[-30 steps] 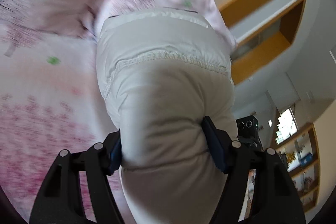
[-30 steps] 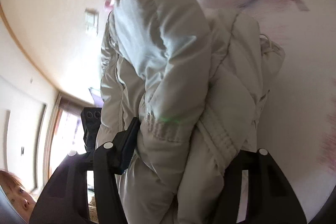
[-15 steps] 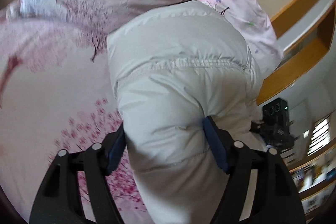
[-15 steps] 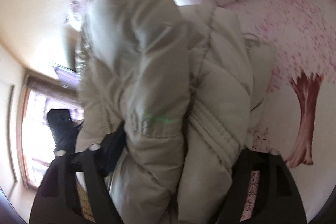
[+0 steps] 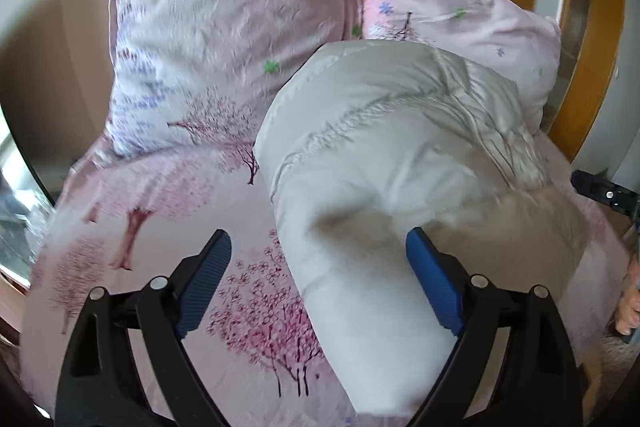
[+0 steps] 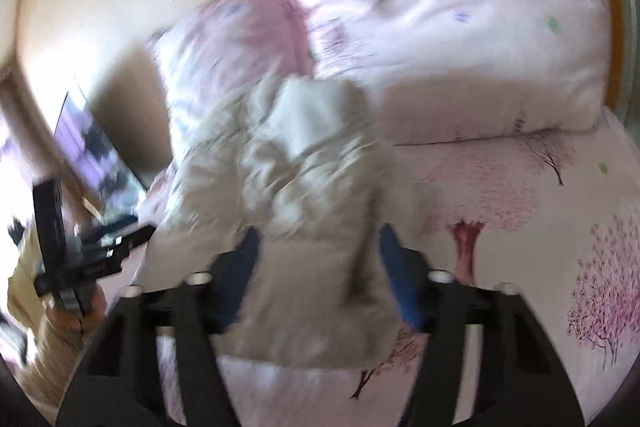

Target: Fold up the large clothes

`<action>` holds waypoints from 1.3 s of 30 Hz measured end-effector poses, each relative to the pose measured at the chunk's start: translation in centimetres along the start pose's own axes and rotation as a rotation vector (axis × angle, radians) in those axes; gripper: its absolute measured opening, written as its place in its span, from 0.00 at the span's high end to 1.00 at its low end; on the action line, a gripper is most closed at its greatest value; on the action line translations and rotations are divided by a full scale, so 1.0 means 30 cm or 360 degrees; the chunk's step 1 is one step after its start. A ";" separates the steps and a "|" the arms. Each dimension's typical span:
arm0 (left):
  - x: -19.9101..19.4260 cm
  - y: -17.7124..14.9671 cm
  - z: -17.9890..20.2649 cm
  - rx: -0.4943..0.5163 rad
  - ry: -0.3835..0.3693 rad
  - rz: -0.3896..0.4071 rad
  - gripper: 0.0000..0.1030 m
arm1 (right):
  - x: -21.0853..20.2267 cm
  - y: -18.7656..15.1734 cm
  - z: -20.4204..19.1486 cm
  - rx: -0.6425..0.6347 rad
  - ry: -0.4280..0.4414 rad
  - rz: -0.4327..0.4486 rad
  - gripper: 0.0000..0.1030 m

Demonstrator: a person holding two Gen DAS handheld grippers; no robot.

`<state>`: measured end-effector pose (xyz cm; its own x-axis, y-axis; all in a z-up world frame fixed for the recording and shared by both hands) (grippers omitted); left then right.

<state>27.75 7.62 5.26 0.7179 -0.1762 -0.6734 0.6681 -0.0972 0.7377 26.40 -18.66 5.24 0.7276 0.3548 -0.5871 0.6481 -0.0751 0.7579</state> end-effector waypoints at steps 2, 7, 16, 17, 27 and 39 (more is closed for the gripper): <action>-0.028 -0.011 0.029 0.0035 0.0017 0.0019 0.11 | 0.050 -0.044 -0.077 -0.0058 0.0034 -0.0023 0.62; -0.088 -0.047 0.099 0.0145 0.0081 0.0086 0.10 | 0.070 -0.070 -0.129 -0.0194 -0.0082 0.0008 0.63; 0.041 -0.083 0.192 0.0184 0.0114 -0.0029 0.03 | 0.253 -0.187 -0.021 -0.0113 -0.0256 -0.0208 0.63; 0.054 -0.083 0.189 0.0155 0.0113 -0.0037 0.02 | 0.260 -0.193 -0.009 -0.0084 -0.0242 -0.0210 0.63; -0.013 -0.095 0.177 0.0034 0.0230 0.0022 0.02 | 0.132 -0.173 -0.016 -0.0008 -0.0249 -0.0037 0.53; 0.027 -0.134 0.216 0.0076 0.0272 -0.0003 0.02 | 0.219 -0.228 0.016 -0.0046 -0.0417 -0.0191 0.53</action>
Point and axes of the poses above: each gripper's, at about its wrist camera, not at the fingertips, and x roughly the way its jaws point, z to its right, y to its top, the point moved 4 cm from there along x, roughly the way its jaws point, and after that the axes turned 3 degrees about -y, right-handed, at the moved point
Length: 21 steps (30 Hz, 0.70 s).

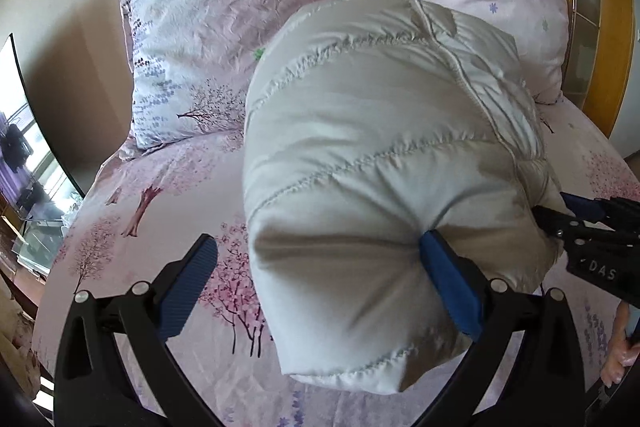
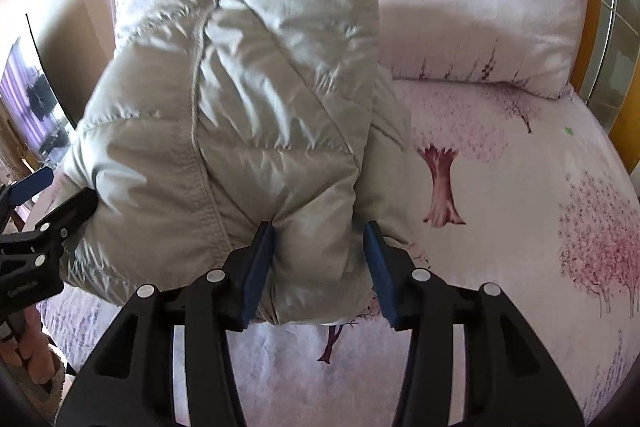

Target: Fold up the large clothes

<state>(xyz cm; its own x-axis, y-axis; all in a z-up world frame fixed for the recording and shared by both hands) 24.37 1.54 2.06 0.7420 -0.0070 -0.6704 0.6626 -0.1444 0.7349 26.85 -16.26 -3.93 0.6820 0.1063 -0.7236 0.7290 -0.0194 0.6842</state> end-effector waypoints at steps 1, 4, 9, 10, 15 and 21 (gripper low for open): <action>0.006 0.000 0.003 -0.0001 -0.0001 -0.0002 0.02 | 0.010 -0.001 0.003 0.0009 0.0006 -0.0010 0.52; 0.027 -0.001 0.006 -0.0013 -0.0008 -0.0008 0.02 | 0.042 -0.005 0.023 0.0066 0.0050 -0.0041 0.48; 0.059 -0.011 0.015 -0.0028 0.0008 0.0016 0.02 | 0.069 -0.011 0.038 0.0114 0.0049 -0.0053 0.41; 0.065 -0.014 0.017 -0.0029 0.0015 0.0027 0.02 | 0.071 -0.010 0.036 0.0115 0.0036 -0.0051 0.41; 0.033 -0.015 -0.029 -0.0122 -0.0104 0.0026 0.02 | -0.009 -0.008 0.051 0.0169 0.0014 0.0004 0.28; -0.080 -0.039 -0.113 -0.0242 -0.0158 0.0126 0.02 | -0.193 -0.030 0.076 0.0178 -0.0098 0.0256 0.01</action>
Point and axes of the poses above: each gripper's, at about its wrist camera, not at the fingertips, and x roughly the way its jaws point, z to its right, y to its top, the point moved 4 cm from there along x, roughly the way its jaws point, and after that the axes turned 3 degrees about -y, right-handed, at the moved point
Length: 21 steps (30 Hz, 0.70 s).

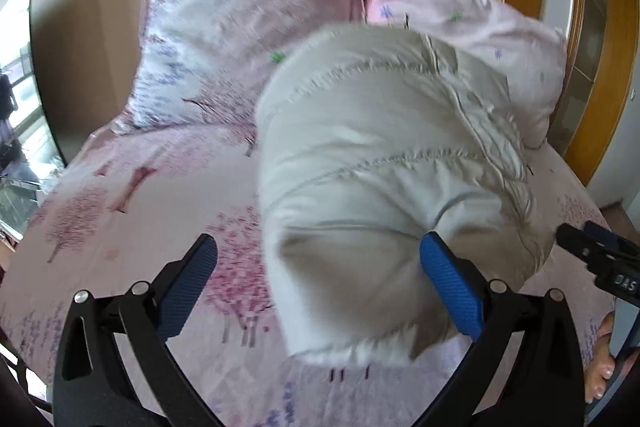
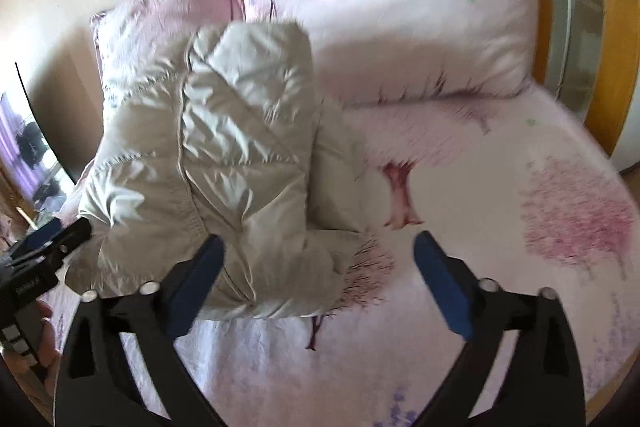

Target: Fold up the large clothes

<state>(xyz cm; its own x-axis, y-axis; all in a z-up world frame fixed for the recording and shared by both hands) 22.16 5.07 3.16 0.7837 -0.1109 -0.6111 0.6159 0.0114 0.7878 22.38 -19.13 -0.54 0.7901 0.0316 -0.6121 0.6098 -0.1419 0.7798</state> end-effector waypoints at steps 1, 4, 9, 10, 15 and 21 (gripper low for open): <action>-0.027 -0.008 -0.001 0.0019 0.0022 0.0022 0.02 | -0.016 0.000 -0.002 -0.0009 -0.0017 0.0027 0.01; -0.072 -0.024 0.006 0.0070 0.0077 0.0042 0.02 | -0.064 -0.008 -0.014 -0.0038 -0.0053 0.0100 0.01; -0.122 -0.065 0.008 0.0069 0.0088 0.0036 0.02 | -0.097 -0.041 -0.040 -0.0059 -0.0096 0.0086 0.01; -0.128 -0.074 0.004 0.0060 0.0103 0.0033 0.02 | -0.103 -0.048 -0.048 -0.0064 -0.0103 0.0079 0.01; -0.146 -0.130 -0.007 0.0060 0.0208 -0.0006 0.02 | -0.110 -0.112 -0.078 -0.0079 -0.0081 0.0046 0.01; -0.144 -0.184 0.004 0.0096 0.0251 -0.0059 0.02 | -0.095 -0.180 -0.108 -0.0141 -0.0127 -0.0003 0.01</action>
Point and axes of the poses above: each gripper's, at about its wrist camera, not at the fingertips, and x roughly the way its jaws point, z to its right, y to its top, the point moved 4 cm from there along x, roughly the way its jaws point, and after that the axes turned 3 degrees about -y, right-handed, at the moved point
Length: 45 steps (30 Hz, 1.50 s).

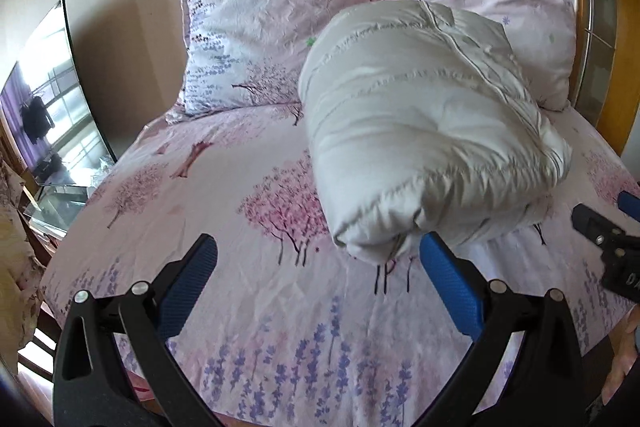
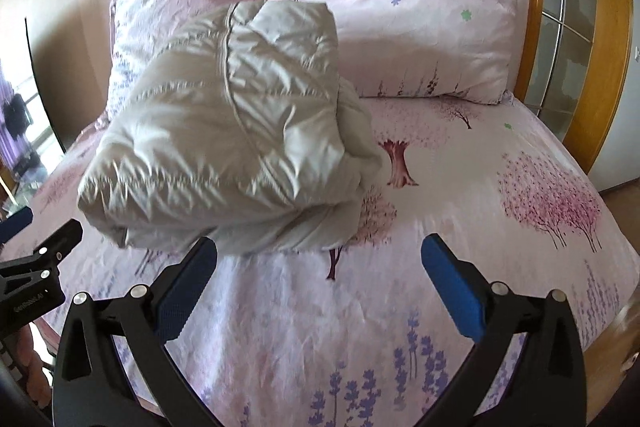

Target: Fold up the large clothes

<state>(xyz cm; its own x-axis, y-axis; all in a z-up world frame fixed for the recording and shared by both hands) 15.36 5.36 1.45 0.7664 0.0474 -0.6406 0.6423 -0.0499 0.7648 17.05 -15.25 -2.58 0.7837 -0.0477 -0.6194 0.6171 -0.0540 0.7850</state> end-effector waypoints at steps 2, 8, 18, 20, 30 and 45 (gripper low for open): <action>0.004 -0.009 -0.002 -0.0006 0.0008 -0.0014 0.02 | 0.007 -0.012 -0.008 -0.0007 0.0014 -0.0023 0.01; 0.026 -0.041 0.007 0.0004 -0.0013 -0.0092 0.02 | 0.025 -0.037 -0.020 -0.0027 0.0015 -0.0066 0.01; 0.043 -0.090 0.027 0.0003 -0.0045 -0.0189 0.02 | 0.036 -0.080 -0.037 -0.0041 -0.0003 -0.0141 0.01; 0.043 -0.100 0.033 0.0004 -0.0051 -0.0211 0.02 | 0.037 -0.088 -0.048 -0.0054 0.0001 -0.0157 0.01; 0.056 -0.128 0.062 0.0040 -0.0055 -0.0321 0.02 | 0.049 -0.107 -0.075 -0.0084 -0.0033 -0.0221 0.01; 0.055 -0.129 0.068 0.0061 -0.0057 -0.0357 0.02 | 0.074 -0.115 -0.053 -0.0053 -0.0043 -0.0287 0.01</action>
<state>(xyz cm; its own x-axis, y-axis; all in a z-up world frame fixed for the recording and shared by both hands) 14.16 3.60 -2.71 0.6036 0.0259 -0.7968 0.7958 -0.0798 0.6002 16.78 -13.60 -6.65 0.6582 -0.0668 -0.7498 0.7498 -0.0312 0.6610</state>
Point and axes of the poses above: each gripper's, at about its wrist camera, not at the fingertips, and x roughly the way its jaws point, z to its right, y to its top, the point moved 4 cm from there along x, roughly the way its jaws point, and after that the axes turned 3 degrees about -y, right-handed, at the moved point
